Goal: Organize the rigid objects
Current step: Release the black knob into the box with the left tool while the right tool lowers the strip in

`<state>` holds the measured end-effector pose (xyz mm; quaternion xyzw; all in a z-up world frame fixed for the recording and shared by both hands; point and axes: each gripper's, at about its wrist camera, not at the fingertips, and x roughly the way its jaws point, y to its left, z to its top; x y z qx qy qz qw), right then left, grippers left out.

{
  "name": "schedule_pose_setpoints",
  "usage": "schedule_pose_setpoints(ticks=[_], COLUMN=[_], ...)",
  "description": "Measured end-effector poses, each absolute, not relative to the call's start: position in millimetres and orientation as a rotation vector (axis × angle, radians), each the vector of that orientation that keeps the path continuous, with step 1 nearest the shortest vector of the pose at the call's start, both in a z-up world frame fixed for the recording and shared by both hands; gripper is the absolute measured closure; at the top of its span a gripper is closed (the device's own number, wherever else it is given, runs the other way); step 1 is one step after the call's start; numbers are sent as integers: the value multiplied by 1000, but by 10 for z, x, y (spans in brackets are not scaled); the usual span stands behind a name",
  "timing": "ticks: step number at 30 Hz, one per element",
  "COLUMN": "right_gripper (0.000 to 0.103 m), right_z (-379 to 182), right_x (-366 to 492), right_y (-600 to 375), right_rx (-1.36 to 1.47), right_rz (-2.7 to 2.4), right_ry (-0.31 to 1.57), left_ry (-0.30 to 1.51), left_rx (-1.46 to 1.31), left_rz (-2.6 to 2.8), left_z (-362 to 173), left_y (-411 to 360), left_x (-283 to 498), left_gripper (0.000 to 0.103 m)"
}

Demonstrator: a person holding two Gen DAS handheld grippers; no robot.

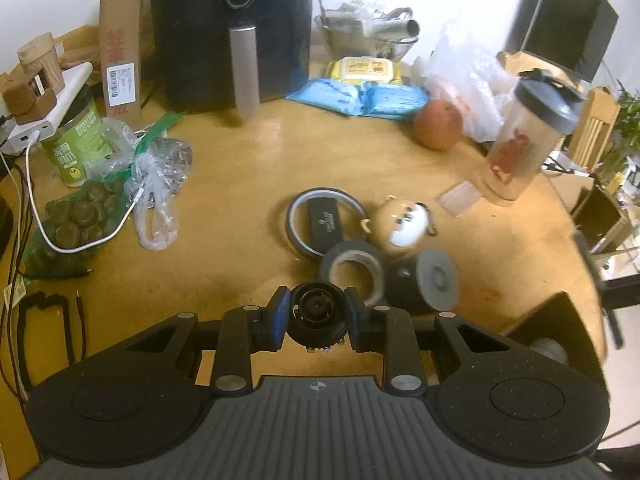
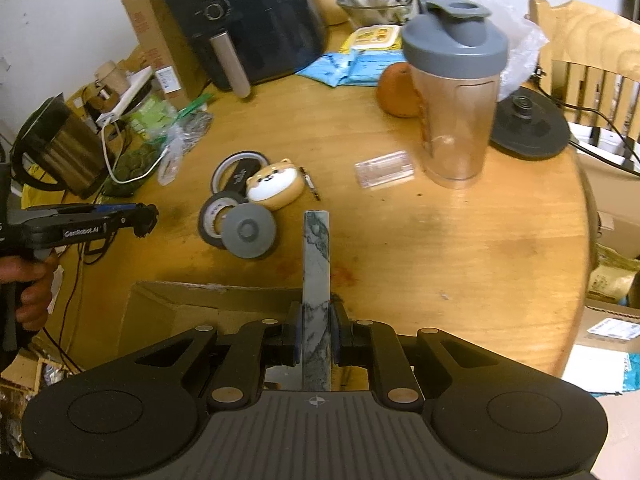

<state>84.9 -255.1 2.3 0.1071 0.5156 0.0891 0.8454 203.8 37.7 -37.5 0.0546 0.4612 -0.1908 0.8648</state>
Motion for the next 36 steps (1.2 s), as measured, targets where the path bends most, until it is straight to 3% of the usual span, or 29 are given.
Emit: schedule_pose_setpoints(ticks=[18,21,23,36], right_gripper=[86,86,86,86], right_z=[25,22,15,11], right_x=[700,662,638,578], right_y=[-2278,-2263,-2258,-2031], right_rx=[197,195,197,198], right_rz=[270,272,271,304], right_ry=[1104,1106,1109,1129], left_ry=[1007,995,969,984], left_rx=[146,138,131,36], left_rz=[-489,-458,-429,-262], left_z=[-517,-500,-432,-316], left_y=[153,178,189,351], left_x=[1322,1271,1216,828], left_gripper=[72,59,35,32])
